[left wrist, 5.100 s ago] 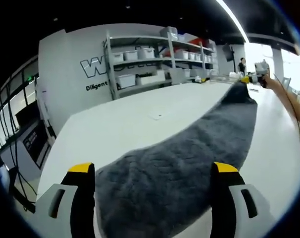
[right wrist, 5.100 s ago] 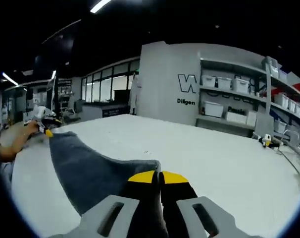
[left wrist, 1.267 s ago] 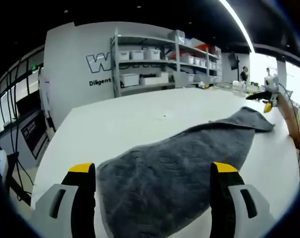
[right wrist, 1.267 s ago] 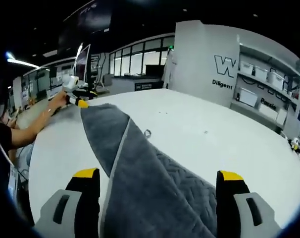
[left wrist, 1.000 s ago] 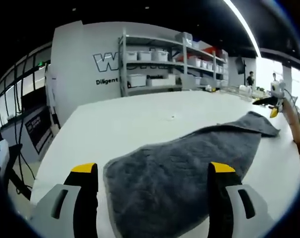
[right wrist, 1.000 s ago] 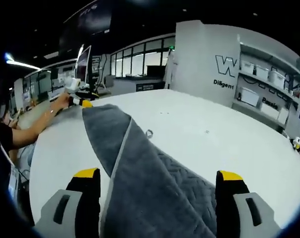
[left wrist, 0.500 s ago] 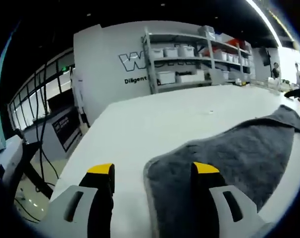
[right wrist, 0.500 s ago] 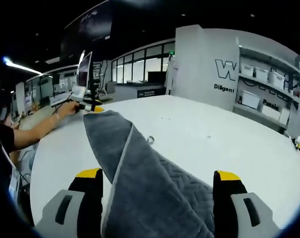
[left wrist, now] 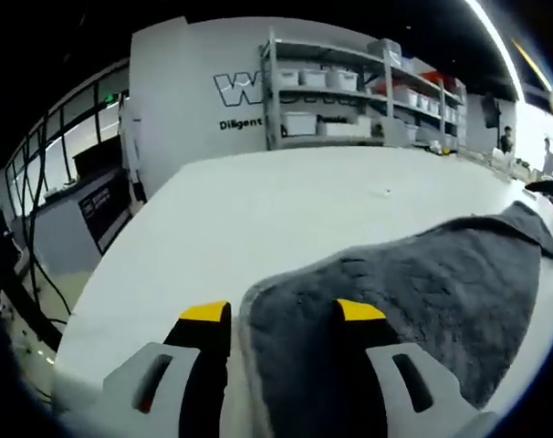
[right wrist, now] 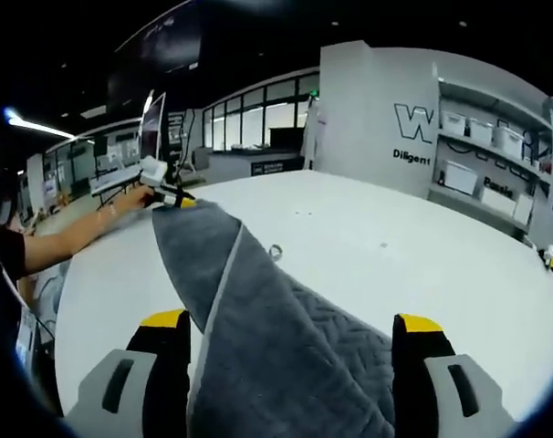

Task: Open the folded towel by lifting each exposed corner and separating the folded layers until the towel lies flat within the target outline without major curled edges

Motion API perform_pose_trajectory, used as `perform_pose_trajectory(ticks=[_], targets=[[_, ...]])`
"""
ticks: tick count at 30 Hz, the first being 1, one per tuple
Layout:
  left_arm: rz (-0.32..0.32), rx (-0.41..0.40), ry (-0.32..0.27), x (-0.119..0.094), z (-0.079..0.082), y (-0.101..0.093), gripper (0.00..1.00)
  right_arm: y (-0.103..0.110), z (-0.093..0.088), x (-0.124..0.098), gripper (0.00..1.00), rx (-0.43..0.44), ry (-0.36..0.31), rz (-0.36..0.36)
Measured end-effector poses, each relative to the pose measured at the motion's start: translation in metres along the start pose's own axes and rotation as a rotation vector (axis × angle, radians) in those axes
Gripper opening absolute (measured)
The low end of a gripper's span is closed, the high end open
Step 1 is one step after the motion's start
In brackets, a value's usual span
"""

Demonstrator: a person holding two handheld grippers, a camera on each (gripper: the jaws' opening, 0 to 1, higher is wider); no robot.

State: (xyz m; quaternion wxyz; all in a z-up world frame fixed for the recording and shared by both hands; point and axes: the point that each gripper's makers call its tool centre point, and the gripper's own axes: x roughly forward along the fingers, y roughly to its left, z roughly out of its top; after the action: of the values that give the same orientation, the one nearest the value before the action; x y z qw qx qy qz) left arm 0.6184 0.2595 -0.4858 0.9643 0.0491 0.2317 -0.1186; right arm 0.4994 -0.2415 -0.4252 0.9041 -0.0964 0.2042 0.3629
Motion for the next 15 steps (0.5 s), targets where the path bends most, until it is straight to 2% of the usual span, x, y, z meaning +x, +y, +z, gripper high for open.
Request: perform_pose_trajectory(ticks=[2, 6, 10, 13, 15], targets=[[-0.039, -0.020, -0.010, 0.001, -0.001, -0.005, 0.34, -0.001, -0.001, 0.000, 0.92, 0.002, 0.003, -0.001], [-0.045, 0.003, -0.013, 0.000, 0.000, -0.008, 0.28, -0.004, -0.001, 0.001, 0.91, 0.006, 0.005, -0.004], [-0.029, 0.054, -0.025, -0.003, 0.003, -0.012, 0.18, -0.003, -0.001, 0.001, 0.91, 0.007, 0.004, 0.000], [-0.032, 0.100, -0.078, -0.009, 0.014, -0.017, 0.05, -0.001, -0.002, 0.001, 0.90, 0.007, 0.006, 0.001], [-0.048, 0.104, -0.092, -0.013, 0.018, -0.024, 0.04, -0.002, -0.003, 0.001, 0.90, 0.008, 0.008, -0.001]])
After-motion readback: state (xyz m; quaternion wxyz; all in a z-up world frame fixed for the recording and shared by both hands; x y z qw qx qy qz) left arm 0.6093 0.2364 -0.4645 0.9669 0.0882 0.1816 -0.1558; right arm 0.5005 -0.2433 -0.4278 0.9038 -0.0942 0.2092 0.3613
